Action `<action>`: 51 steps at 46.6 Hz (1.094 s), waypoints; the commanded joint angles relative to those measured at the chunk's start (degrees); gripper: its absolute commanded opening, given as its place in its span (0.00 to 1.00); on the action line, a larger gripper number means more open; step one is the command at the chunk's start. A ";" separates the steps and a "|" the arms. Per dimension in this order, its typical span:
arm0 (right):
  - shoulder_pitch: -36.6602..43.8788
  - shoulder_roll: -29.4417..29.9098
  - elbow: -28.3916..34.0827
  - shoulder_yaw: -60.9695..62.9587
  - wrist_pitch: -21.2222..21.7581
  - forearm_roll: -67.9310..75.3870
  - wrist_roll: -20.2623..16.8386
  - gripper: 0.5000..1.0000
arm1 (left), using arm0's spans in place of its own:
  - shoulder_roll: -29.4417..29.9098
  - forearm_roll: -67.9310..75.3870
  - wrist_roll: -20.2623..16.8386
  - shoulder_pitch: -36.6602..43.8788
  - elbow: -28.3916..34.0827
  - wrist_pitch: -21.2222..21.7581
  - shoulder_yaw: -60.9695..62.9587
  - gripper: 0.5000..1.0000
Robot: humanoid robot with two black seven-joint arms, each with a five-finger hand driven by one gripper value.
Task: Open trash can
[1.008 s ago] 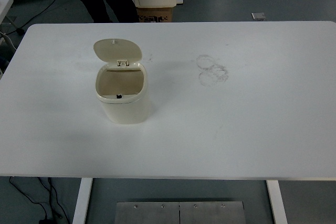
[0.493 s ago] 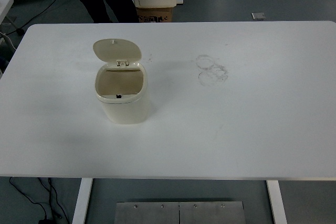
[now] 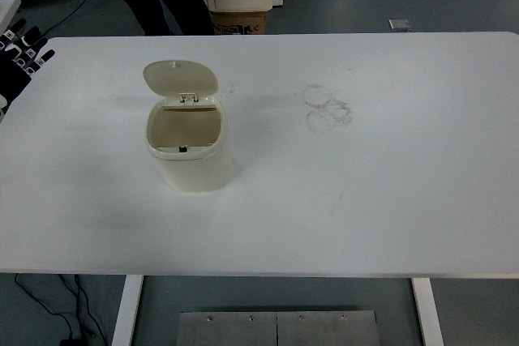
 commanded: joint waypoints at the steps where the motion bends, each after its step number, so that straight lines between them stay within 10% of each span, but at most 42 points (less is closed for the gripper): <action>1: 0.01 0.00 0.00 -0.01 0.00 0.00 0.00 0.98 | -0.35 -0.06 -0.12 1.42 0.37 -0.04 0.00 1.00; 51: 0.01 0.00 0.18 0.08 0.09 -0.09 -0.08 0.98 | -3.25 -0.06 -0.12 5.65 0.46 -0.12 -4.39 1.00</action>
